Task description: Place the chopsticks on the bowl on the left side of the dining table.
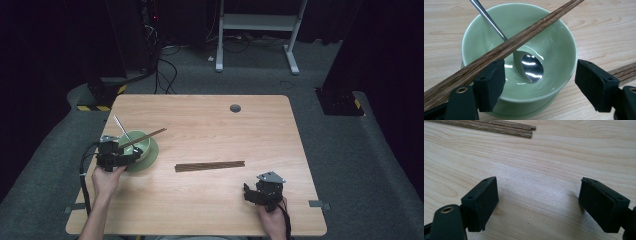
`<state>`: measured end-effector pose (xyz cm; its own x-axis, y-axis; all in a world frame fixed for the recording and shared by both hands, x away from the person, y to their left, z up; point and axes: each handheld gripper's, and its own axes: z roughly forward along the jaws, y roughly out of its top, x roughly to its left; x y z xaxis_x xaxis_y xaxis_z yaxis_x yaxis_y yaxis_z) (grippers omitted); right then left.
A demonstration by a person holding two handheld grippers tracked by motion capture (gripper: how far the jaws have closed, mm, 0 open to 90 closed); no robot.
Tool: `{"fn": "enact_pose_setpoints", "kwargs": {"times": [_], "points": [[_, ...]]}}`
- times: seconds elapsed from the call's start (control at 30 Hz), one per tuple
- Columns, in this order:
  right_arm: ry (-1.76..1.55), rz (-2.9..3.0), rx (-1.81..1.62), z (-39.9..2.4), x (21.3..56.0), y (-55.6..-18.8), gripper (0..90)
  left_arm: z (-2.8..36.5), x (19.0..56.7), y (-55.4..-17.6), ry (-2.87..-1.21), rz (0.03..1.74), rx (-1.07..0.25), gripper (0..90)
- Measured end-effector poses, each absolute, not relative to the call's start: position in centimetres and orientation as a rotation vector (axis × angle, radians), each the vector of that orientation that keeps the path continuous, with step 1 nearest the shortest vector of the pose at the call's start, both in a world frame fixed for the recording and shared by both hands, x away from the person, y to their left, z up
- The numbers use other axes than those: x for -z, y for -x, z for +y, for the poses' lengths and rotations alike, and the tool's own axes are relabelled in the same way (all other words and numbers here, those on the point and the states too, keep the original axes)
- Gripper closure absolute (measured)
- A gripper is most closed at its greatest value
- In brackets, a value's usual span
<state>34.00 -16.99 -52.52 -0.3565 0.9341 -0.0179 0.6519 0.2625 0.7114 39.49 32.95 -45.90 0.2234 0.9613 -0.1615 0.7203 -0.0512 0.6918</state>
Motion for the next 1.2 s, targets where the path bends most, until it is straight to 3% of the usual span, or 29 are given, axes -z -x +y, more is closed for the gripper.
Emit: {"fn": "enact_pose_setpoints", "kwargs": {"times": [1.2], "points": [[-1.435, 2.100, -0.863, -17.0, 52.5, -34.0, 15.8, 34.4, 45.2, -41.7, -1.774, 1.594, -0.392, 22.6]]}}
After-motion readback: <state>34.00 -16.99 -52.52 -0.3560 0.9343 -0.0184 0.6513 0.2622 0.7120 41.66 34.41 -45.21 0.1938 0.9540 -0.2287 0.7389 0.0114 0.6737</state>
